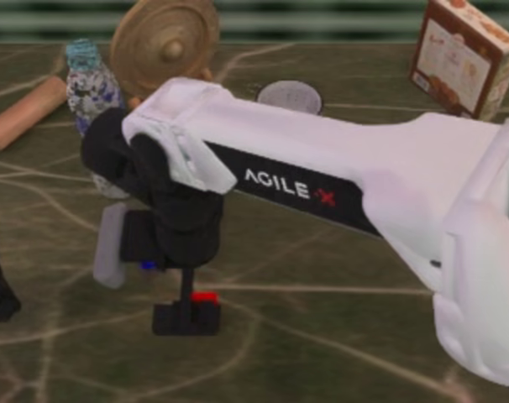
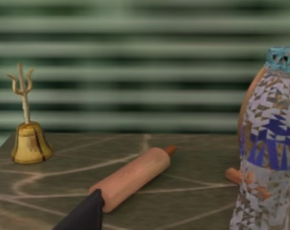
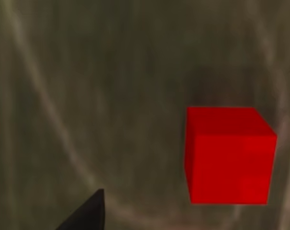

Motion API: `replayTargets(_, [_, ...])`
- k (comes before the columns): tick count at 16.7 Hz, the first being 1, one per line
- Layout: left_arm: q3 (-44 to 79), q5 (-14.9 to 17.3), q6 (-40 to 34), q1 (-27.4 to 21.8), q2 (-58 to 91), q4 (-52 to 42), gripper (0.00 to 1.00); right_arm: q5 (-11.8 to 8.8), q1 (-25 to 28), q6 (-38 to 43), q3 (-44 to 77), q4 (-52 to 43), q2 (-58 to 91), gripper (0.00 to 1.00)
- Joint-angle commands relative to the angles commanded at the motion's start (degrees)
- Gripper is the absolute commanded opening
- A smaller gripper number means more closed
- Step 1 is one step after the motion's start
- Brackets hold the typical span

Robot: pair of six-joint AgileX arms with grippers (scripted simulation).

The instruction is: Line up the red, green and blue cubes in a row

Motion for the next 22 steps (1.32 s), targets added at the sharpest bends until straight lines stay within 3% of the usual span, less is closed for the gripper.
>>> replayTargets(3, [0.0, 0.0, 0.0, 0.0, 0.0, 0.0, 1.00, 0.0, 0.1, -0.2, 3.9, -4.5, -1.1, 1.00])
replayTargets(10, [0.0, 0.0, 0.0, 0.0, 0.0, 0.0, 1.00, 0.1, -2.2, 0.9, 3.7, -4.5, -1.2, 1.00])
replayTargets(13, [0.0, 0.0, 0.0, 0.0, 0.0, 0.0, 1.00, 0.3, -9.5, 4.4, 2.2, -3.7, -1.6, 1.00])
replayTargets(19, [0.0, 0.0, 0.0, 0.0, 0.0, 0.0, 1.00, 1.0, -31.8, 13.9, -2.2, -1.7, -2.5, 1.00])
replayTargets(22, [0.0, 0.0, 0.0, 0.0, 0.0, 0.0, 1.00, 1.3, -39.5, 17.7, -3.7, -0.8, -3.1, 1.00])
